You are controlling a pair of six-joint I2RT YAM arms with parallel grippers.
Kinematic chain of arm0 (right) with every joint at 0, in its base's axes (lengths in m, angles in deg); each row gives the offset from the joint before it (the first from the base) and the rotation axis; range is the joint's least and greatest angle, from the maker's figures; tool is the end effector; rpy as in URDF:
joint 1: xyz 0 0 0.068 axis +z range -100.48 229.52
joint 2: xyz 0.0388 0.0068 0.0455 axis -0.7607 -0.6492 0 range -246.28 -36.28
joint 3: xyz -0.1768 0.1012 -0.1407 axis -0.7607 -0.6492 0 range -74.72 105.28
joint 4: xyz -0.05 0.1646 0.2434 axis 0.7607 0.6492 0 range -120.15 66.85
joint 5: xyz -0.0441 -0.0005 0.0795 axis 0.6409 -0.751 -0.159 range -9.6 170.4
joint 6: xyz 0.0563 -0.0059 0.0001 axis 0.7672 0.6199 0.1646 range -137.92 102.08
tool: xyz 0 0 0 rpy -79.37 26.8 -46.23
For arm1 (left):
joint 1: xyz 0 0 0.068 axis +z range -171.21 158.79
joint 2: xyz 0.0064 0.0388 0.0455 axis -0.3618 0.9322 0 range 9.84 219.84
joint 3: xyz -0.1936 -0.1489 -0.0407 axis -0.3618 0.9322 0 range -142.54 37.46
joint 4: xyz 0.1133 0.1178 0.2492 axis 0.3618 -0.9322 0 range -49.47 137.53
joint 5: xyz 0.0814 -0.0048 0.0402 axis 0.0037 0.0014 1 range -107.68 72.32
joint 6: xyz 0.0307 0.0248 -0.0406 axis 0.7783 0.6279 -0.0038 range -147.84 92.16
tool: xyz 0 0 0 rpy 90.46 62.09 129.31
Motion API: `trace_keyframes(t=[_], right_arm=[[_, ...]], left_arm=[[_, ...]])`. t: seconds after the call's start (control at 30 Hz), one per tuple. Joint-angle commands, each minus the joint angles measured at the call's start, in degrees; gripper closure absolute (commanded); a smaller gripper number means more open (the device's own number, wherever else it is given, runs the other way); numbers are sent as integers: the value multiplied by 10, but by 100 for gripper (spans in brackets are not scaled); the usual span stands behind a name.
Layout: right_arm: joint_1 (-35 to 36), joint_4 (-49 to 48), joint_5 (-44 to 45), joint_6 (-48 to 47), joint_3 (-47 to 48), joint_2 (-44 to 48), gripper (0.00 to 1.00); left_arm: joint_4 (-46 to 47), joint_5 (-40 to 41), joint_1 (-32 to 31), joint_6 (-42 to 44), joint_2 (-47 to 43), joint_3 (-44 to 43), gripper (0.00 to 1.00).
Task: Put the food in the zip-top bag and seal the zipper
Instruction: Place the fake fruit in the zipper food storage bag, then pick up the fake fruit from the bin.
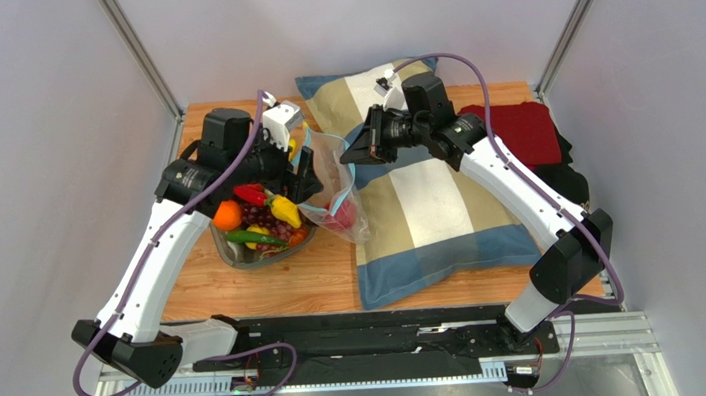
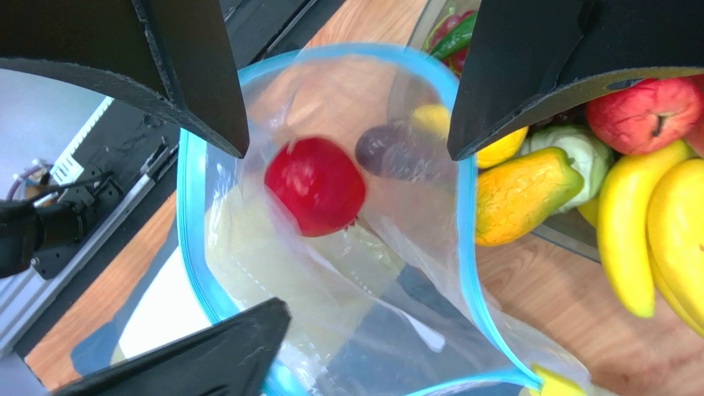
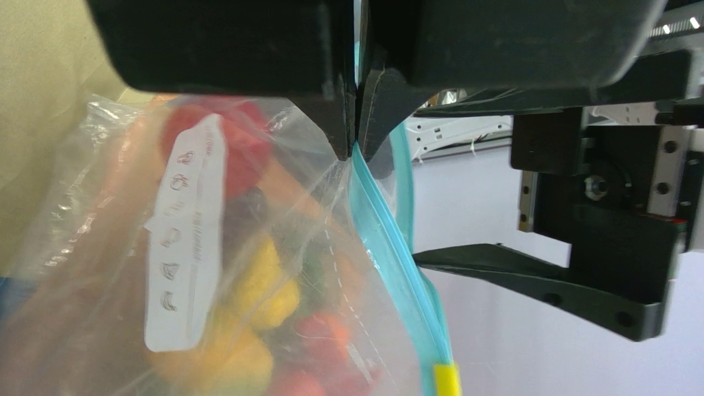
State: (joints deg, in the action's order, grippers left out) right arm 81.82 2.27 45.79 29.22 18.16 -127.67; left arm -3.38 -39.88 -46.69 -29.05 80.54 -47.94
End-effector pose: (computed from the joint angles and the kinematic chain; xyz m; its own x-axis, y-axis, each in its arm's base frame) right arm 0.3255 0.2324 0.3638 -0.9198 0.1323 -0.3694 -0.2607 0.4975 0.8274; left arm 0.2552 -0.1382 0.4027 -0.5474 0.2392 -0.8020 0.6620 0.7100 -0.2401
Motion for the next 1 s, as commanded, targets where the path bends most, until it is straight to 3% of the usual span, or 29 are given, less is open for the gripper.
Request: trace_keyframes(t=[0.0,0.07,0.2,0.33,0.53,0.7,0.77,0.97], right_arm=[[-18,-25,-61,-16,-9,31,100],[-25,-26,-66,-19,-17,42,100],[-44,-2,-59,-42,-28,48,100],[-50,18,-49,-68,-28,47,100],[-63,31,-42,-78,-28,50,100],[-77,33,-39,-76,-31,51,100],[-79,33,-39,-75,-34,50,100],[-88,35,-39,-73,-32,49,100]], left_arm=[[-57,-30,2,68,-26,-70,1],[-85,-35,22,91,-45,-73,1],[-124,-61,127,142,-86,-9,1],[-145,-77,157,250,-113,61,2],[-86,-143,160,391,-114,131,3],[-38,-246,148,576,-79,164,4],[1,-250,129,626,-75,197,6],[146,-208,59,669,-61,274,8]])
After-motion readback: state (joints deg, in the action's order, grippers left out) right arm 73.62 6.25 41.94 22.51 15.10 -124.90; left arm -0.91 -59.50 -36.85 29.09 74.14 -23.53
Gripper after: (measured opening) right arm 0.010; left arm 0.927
